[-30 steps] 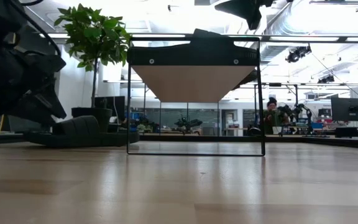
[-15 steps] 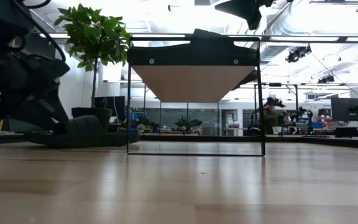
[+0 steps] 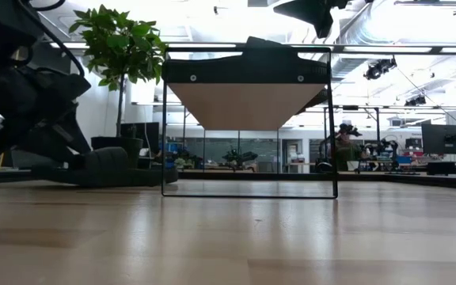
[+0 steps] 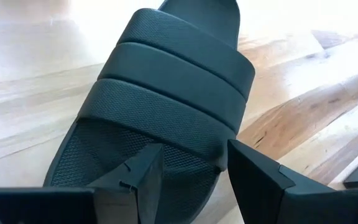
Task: Pick and place slides into the shelf
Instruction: Put the black slipper on the shelf
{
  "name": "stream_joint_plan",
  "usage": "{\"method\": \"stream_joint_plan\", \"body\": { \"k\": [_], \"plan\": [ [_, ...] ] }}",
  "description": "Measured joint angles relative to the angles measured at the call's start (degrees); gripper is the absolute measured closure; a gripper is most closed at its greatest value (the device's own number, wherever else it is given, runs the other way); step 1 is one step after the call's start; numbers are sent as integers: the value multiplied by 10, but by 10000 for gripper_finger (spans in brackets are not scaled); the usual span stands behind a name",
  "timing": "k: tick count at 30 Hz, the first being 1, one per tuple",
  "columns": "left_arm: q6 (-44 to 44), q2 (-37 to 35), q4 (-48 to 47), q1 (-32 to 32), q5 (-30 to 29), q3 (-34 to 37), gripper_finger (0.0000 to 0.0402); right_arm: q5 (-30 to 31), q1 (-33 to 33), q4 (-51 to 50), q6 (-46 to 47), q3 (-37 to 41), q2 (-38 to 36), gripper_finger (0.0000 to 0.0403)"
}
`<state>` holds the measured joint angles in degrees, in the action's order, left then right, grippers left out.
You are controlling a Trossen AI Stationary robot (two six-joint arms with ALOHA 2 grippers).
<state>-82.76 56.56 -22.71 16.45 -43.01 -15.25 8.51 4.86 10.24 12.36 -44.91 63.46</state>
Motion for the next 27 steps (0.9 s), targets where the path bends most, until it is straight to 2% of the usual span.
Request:
{"method": "stream_joint_plan", "body": {
  "k": [27],
  "plan": [
    [14,11,34,0,-50,0,240,0,0,2,0,0,0,164]
  ]
}}
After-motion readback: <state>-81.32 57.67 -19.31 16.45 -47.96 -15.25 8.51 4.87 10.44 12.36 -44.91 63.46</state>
